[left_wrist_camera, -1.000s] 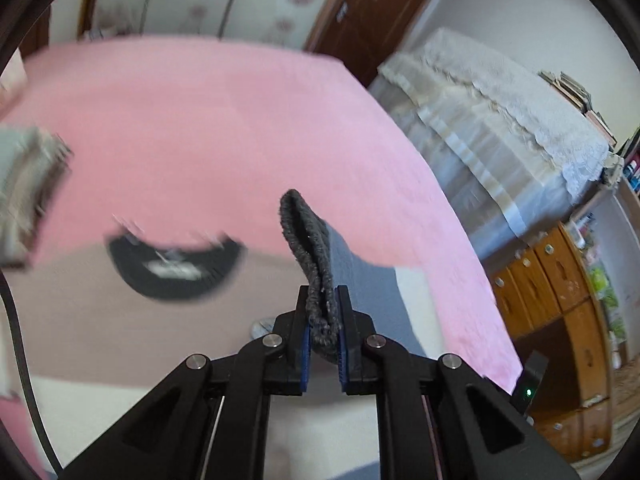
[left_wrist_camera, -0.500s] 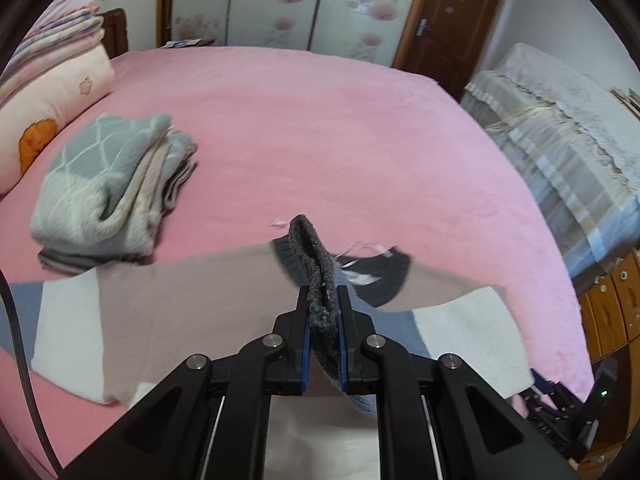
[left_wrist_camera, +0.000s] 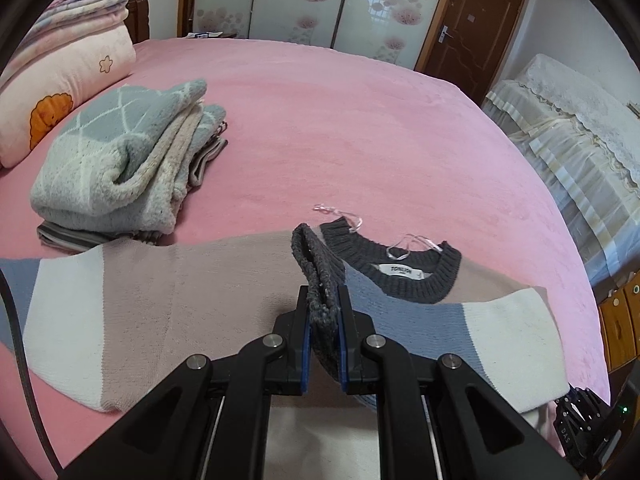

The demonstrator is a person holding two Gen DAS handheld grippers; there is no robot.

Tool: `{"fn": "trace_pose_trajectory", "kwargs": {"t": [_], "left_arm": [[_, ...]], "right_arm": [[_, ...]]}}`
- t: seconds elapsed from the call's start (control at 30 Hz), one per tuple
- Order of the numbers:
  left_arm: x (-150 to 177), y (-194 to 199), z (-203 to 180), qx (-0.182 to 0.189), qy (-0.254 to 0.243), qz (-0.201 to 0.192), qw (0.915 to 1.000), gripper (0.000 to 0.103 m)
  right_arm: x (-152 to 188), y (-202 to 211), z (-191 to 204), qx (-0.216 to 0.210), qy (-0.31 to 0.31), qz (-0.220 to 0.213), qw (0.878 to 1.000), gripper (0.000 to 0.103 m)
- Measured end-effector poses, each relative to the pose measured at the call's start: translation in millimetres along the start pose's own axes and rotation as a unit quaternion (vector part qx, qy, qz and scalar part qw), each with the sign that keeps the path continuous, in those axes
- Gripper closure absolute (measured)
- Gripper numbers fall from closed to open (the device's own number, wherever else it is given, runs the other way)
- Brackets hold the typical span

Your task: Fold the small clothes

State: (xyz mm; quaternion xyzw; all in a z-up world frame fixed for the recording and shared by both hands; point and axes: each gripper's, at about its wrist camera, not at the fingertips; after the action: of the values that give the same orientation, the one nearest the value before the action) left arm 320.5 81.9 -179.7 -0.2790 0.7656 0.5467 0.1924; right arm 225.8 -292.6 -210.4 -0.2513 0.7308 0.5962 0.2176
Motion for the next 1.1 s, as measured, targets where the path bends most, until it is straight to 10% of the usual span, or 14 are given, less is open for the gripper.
{"fn": "trace_pose_trajectory", "kwargs": {"t": [0.5, 0.87, 1.1], "left_arm": [[43, -37, 48, -0.013, 0.050, 0.046, 0.9976, 0.095], [34, -24, 47, -0.021, 0.035, 0.002, 0.9992, 0.095], [40, -39, 55, -0.023, 0.042, 0.021, 0.9986, 0.095]], "right_arm": [[3, -5, 10, 0.022, 0.017, 0.012, 1.000, 0.089], [1, -3, 24, 0.036, 0.035, 0.014, 0.999, 0.088], [-6, 22, 12, -0.017, 0.045, 0.029, 0.998, 0.069]]}}
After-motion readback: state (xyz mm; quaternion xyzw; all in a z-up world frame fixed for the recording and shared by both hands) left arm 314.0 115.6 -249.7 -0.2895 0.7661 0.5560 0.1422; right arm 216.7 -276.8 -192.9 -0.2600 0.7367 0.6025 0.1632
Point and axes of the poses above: each gripper's, at about its wrist camera, not at the fingertips, and y roughly against the way its jaws point, z to its left, x to its underside, and after that the axes turned 10 degrees about x, right-handed
